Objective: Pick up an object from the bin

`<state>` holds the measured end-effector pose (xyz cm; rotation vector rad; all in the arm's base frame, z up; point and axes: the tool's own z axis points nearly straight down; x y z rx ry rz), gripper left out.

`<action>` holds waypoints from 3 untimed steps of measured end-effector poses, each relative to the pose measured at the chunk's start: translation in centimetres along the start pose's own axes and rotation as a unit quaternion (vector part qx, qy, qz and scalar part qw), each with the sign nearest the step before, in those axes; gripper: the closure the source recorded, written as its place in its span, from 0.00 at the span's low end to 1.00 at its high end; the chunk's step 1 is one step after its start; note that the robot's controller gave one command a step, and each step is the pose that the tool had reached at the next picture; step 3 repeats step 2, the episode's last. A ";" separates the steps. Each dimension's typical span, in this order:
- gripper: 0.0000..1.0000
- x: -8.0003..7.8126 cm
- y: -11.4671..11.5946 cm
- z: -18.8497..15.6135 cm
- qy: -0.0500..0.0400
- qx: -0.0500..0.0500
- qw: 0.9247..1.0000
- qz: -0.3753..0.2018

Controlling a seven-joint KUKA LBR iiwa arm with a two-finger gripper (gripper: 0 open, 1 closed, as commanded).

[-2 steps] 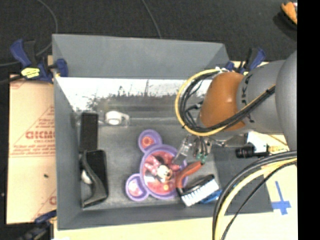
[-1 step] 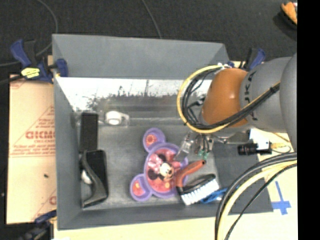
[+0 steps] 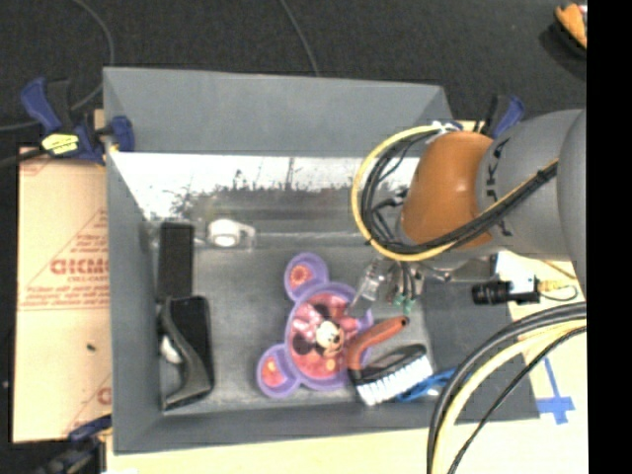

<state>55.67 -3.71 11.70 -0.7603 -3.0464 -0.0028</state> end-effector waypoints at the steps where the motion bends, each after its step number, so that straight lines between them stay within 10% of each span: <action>1: 1.00 0.1 -0.1 -0.9 0.002 0.001 1.000 0.000; 3: 1.00 0.1 -0.1 -2.4 0.001 0.001 1.000 -0.001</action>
Offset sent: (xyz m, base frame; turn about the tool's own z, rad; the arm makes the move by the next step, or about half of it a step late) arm -0.0003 -0.0002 0.0027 0.0000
